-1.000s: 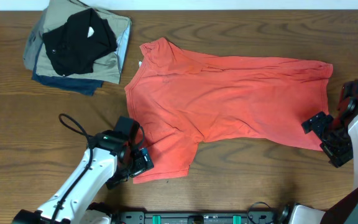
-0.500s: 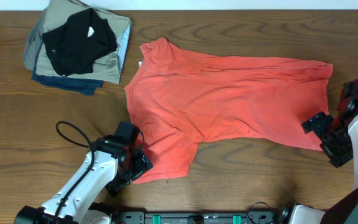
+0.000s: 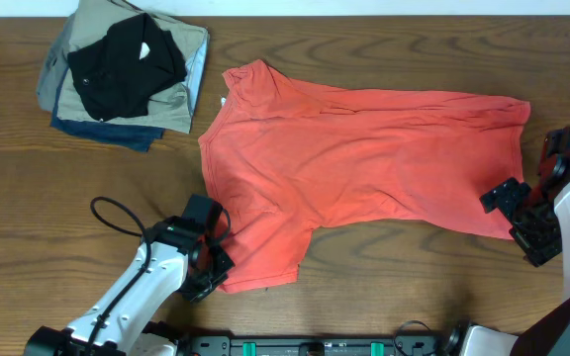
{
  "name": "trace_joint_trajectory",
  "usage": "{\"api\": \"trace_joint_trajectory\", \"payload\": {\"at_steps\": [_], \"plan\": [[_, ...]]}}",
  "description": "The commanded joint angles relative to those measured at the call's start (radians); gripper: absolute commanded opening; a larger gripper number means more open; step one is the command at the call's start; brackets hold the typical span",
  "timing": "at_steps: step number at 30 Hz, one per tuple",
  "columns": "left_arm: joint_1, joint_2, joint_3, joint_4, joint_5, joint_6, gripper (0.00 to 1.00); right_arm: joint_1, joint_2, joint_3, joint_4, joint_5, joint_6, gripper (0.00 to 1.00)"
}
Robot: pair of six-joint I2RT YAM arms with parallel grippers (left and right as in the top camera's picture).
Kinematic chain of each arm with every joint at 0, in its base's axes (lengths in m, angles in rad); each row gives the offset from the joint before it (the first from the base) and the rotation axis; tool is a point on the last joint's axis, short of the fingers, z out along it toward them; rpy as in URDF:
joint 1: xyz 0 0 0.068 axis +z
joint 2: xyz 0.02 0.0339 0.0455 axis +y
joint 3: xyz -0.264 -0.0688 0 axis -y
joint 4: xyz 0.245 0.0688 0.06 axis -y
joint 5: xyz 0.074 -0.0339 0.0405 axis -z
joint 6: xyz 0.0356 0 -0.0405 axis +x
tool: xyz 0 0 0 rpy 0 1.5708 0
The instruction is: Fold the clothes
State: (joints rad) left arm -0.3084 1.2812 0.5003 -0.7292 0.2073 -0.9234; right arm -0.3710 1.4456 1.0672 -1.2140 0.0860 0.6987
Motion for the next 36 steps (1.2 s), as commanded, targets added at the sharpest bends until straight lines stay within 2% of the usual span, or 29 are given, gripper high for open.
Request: {"api": "trace_joint_trajectory", "payload": {"at_steps": [1,8,14,20,23,32,36], "plan": [[0.006,0.008,-0.026,-0.006,-0.019,-0.006,0.06,0.002,-0.004,-0.003,-0.007,0.015,0.031,0.99],[0.006,0.008,-0.026,-0.006,-0.019,-0.006,0.06,-0.03,-0.004,-0.003,0.003,0.068,0.087,0.99],[0.006,0.008,-0.026,-0.01,-0.019,-0.006,0.06,-0.172,-0.004,-0.025,0.053,0.073,0.101,0.99],[0.006,0.008,-0.026,-0.005,-0.019,-0.006,0.06,-0.281,-0.003,-0.098,0.172,-0.024,0.002,0.99],[0.006,0.008,-0.026,-0.001,-0.019,-0.006,0.06,-0.282,-0.003,-0.14,0.218,-0.037,-0.001,0.95],[0.006,0.008,-0.026,-0.002,-0.013,-0.006,0.06,-0.282,-0.003,-0.206,0.367,-0.044,-0.002,0.57],[0.006,0.008,-0.026,0.0,-0.013,-0.006,0.06,-0.282,0.014,-0.206,0.385,-0.034,-0.002,0.54]]}}
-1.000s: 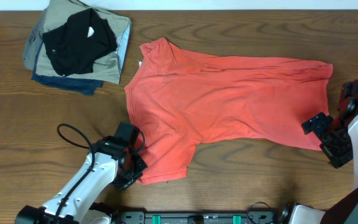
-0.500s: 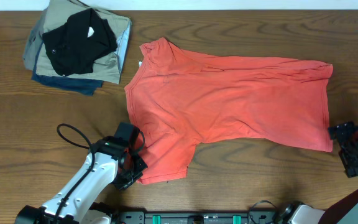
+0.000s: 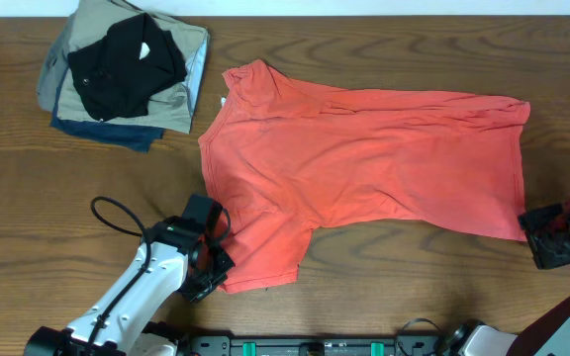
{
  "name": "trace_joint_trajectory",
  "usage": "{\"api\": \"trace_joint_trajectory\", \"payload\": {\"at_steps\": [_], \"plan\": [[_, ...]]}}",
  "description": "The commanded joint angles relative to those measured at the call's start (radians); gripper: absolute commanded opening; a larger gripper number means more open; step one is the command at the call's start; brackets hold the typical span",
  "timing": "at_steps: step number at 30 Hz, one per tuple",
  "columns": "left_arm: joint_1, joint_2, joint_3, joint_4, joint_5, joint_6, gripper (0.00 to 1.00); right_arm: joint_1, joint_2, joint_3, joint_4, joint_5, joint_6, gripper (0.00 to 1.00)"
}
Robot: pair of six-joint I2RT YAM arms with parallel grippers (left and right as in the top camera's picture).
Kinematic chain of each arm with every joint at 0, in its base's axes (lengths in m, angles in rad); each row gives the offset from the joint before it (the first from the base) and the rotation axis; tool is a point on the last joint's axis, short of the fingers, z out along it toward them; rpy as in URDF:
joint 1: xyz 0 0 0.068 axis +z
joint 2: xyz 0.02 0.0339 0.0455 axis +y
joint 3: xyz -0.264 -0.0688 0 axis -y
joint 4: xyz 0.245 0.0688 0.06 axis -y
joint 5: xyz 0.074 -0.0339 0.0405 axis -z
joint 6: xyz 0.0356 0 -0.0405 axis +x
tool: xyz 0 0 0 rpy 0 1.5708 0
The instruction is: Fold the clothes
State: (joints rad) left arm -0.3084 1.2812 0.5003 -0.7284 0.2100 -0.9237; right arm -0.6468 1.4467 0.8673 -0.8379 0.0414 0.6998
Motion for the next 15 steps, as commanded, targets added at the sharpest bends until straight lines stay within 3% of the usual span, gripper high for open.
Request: {"api": "trace_joint_trajectory", "payload": {"at_steps": [1,15], "plan": [[0.006,0.008,-0.026,0.001,-0.015,-0.006,0.06,-0.006,0.023,-0.006,0.015,0.011,-0.003,0.55],[0.006,0.008,-0.026,0.005,-0.016,-0.006,0.06,-0.006,0.178,-0.005,0.099,0.003,-0.002,0.59]]}}
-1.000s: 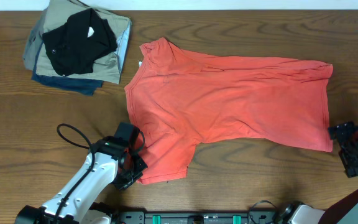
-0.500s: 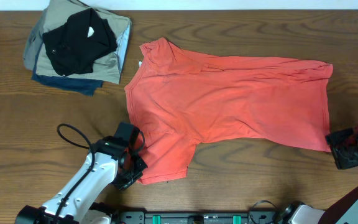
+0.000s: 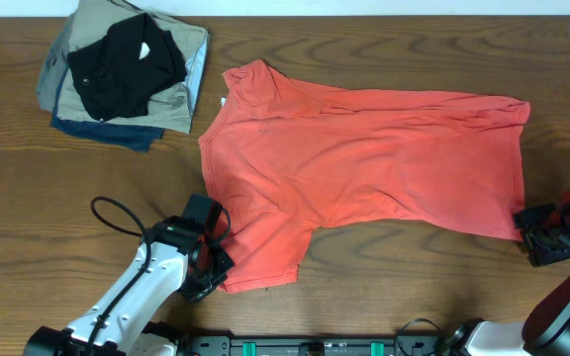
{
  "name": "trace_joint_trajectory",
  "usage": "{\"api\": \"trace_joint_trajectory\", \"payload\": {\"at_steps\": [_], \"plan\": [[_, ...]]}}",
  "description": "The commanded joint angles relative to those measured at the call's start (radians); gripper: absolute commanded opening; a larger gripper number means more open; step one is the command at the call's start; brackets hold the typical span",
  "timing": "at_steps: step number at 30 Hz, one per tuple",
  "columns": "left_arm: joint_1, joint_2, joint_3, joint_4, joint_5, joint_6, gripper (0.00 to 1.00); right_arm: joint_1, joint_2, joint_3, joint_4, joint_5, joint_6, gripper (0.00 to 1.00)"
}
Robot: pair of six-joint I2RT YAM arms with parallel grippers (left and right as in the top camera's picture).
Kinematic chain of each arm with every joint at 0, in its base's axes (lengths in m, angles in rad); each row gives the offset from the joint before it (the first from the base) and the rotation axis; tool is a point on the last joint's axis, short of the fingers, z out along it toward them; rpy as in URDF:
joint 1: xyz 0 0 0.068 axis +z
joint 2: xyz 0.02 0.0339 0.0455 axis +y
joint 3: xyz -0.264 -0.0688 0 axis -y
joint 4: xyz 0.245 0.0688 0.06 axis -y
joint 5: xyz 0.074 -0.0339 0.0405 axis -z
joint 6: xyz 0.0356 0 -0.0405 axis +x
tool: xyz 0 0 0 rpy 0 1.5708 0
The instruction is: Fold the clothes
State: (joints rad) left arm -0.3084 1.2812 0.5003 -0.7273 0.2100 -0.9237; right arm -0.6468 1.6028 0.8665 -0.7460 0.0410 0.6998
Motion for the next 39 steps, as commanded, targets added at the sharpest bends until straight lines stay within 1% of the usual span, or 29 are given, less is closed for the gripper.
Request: {"api": "trace_joint_trajectory", "payload": {"at_steps": [1,9,14,15,18,24,26,28,33,39], "plan": [[0.006,0.008,-0.026,0.004,-0.016,-0.006,0.06,-0.006,0.03,-0.005,0.013,0.003,-0.002,0.59],[0.006,0.008,-0.026,0.003,-0.015,-0.006,0.06,-0.006,0.087,-0.005,0.033,0.003,-0.002,0.58],[0.006,0.008,-0.026,-0.004,-0.015,-0.005,0.06,-0.006,0.093,-0.005,0.043,0.003,-0.006,0.5],[0.006,0.008,-0.026,-0.004,-0.015,-0.005,0.06,-0.006,0.093,-0.005,0.047,0.003,-0.01,0.44],[0.006,0.008,-0.026,-0.004,-0.015,-0.006,0.06,-0.006,0.093,-0.005,0.05,0.003,-0.01,0.37],[0.006,0.007,-0.026,-0.008,0.006,0.004,0.06,-0.006,0.093,-0.005,0.042,0.003,-0.009,0.11],[0.006,0.003,-0.02,-0.014,0.03,0.016,0.06,-0.007,0.093,-0.005,0.031,0.003,-0.009,0.05],[0.006,-0.005,-0.007,-0.042,0.046,0.018,0.06,-0.008,0.093,-0.003,0.018,0.003,-0.008,0.02],[0.006,-0.076,0.042,-0.159,0.052,0.018,0.06,-0.014,0.092,0.033,-0.053,-0.044,-0.004,0.01],[0.006,-0.248,0.106,-0.309,0.052,0.032,0.06,-0.027,0.092,0.119,-0.184,-0.037,-0.005,0.01]]}}
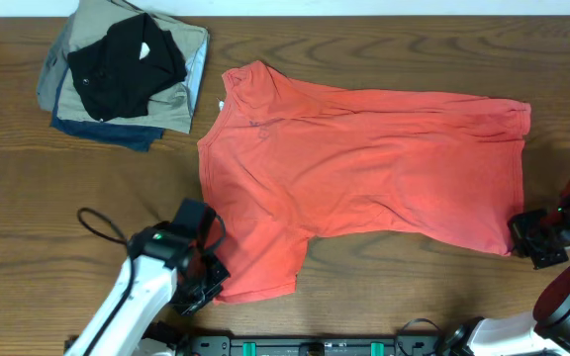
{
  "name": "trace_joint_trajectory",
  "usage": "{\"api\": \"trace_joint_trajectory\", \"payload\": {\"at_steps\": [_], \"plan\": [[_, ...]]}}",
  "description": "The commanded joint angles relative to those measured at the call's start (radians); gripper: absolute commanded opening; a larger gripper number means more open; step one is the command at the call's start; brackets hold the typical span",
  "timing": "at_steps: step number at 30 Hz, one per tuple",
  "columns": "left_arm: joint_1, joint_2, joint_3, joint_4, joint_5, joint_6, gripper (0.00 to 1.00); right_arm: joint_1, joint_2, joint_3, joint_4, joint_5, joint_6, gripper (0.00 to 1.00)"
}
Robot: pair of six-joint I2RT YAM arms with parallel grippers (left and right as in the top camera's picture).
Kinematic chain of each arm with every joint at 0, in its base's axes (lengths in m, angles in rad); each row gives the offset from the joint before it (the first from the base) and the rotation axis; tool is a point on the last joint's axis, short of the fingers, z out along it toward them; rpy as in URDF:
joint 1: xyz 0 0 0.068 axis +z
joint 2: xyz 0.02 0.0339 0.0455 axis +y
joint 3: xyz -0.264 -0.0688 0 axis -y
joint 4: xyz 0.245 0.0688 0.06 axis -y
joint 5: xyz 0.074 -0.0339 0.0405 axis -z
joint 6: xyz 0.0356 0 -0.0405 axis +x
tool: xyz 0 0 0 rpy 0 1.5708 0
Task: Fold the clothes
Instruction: 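Lift the bottom hem and fold it up toward the collar with both grippers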
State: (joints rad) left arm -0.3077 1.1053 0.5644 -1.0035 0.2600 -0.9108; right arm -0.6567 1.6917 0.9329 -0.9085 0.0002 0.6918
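A red-orange T-shirt lies spread flat on the wooden table, its collar to the left and its hem to the right. My left gripper sits at the near sleeve's outer corner and appears shut on the cloth. At the near right corner of the hem, my right gripper also appears shut on the fabric. The fingertips of both are partly hidden by the gripper bodies.
A pile of folded clothes, black on top of khaki and blue, rests at the far left corner. The left arm's black cable loops over the table beside the arm. The table's near edge runs just below both arms.
The left arm has shifted left and toward the near edge, and the sleeve corner came with it. The right gripper sits slightly nearer, and the hem corner now reaches farther toward the near edge.
At first the left gripper sat at the near sleeve and the right gripper hovered by the hem's near corner. The right gripper was then farther right, off the shirt, then back at the hem corner. Now both corners are drawn slightly toward the near edge.
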Motion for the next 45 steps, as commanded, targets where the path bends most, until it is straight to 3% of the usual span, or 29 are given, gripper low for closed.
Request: {"api": "trace_joint_trajectory", "payload": {"at_steps": [1,13,29,36,45], "plan": [[0.005,-0.101,0.05,-0.051,0.002,0.019,0.06,-0.018,0.003,0.066,-0.043,0.004,0.003,0.01],[0.005,-0.415,0.159,-0.277,0.001,0.02,0.06,-0.086,-0.096,0.095,-0.193,0.022,0.063,0.01],[0.005,-0.449,0.486,-0.552,-0.037,0.027,0.06,-0.135,-0.464,0.095,-0.322,0.049,0.025,0.01],[0.005,-0.447,0.513,-0.466,-0.176,0.026,0.06,-0.135,-0.496,0.095,-0.326,0.047,0.025,0.01],[0.005,-0.432,0.458,-0.18,-0.261,0.025,0.06,-0.134,-0.495,0.095,-0.246,-0.013,0.025,0.01]]}}
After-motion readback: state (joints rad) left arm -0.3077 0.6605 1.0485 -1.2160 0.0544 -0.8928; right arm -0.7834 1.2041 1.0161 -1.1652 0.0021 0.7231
